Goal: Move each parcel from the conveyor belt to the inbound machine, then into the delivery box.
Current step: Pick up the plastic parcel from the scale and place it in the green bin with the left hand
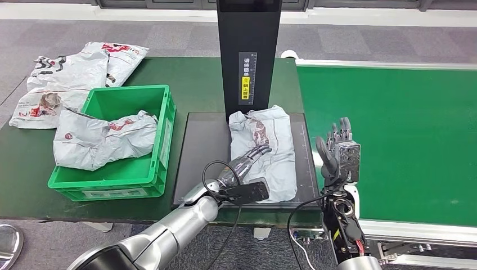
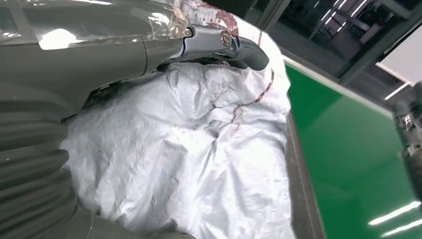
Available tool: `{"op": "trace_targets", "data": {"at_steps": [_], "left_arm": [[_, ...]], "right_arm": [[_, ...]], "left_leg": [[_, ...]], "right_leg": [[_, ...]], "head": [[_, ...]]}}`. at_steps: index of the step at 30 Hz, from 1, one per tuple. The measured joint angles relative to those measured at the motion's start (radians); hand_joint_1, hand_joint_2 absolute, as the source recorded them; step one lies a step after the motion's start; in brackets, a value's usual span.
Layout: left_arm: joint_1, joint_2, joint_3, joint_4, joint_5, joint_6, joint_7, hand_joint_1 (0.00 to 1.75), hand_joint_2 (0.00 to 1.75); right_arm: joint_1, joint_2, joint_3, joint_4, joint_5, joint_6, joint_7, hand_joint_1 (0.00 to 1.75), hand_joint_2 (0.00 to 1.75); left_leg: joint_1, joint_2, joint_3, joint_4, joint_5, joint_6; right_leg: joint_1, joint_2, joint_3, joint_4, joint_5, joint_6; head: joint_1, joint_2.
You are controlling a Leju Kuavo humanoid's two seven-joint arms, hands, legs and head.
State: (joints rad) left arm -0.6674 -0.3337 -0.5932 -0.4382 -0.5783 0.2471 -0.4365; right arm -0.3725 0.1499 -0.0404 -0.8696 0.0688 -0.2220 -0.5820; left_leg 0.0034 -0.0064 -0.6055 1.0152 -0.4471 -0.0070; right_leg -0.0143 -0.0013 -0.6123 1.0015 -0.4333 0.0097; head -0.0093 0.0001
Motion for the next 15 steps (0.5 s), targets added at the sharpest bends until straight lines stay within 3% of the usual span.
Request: {"op": "trace_targets", "data": {"at_steps": [1, 5, 9, 15], "left_arm": [[-0.003, 0.0, -0.007, 0.006, -0.018, -0.002, 0.02, 0.0, 1.75], [-0.026, -0.002, -0.06, 0.045, -0.131, -0.057, 0.151, 1.75, 1.75], [-0.049, -0.002, -0.105, 0.069, -0.186, -0.081, 0.22, 1.75, 1.75], [-0.056, -0.002, -0.101, 0.078, -0.125, -0.009, 0.17, 1.75, 1.75]], "right_arm": [[0.004, 0.0, -0.003, -0.007, 0.003, 0.002, 0.003, 0.0, 1.75], [0.031, 0.005, -0.015, -0.061, 0.03, 0.021, 0.025, 0.0, 1.75], [0.07, 0.02, -0.027, -0.13, 0.061, 0.041, 0.05, 0.0, 1.75], [0.139, 0.042, -0.037, -0.241, 0.083, 0.052, 0.08, 0.0, 1.75]], "left_leg": [[0.0, 0.0, 0.0, 0.0, 0.0, 0.0], [0.0, 0.0, 0.0, 0.0, 0.0, 0.0], [0.0, 0.0, 0.0, 0.0, 0.0, 0.0], [0.0, 0.0, 0.001, 0.0, 0.0, 0.0]], "right_leg": [[0.0, 0.0, 0.0, 0.0, 0.0, 0.0], [0.0, 0.0, 0.0, 0.0, 0.0, 0.0], [0.0, 0.0, 0.001, 0.0, 0.0, 0.0], [0.0, -0.001, 0.001, 0.0, 0.0, 0.0]], "head": [[0.0, 0.0], [0.0, 0.0], [0.0, 0.0], [0.0, 0.0]]}}
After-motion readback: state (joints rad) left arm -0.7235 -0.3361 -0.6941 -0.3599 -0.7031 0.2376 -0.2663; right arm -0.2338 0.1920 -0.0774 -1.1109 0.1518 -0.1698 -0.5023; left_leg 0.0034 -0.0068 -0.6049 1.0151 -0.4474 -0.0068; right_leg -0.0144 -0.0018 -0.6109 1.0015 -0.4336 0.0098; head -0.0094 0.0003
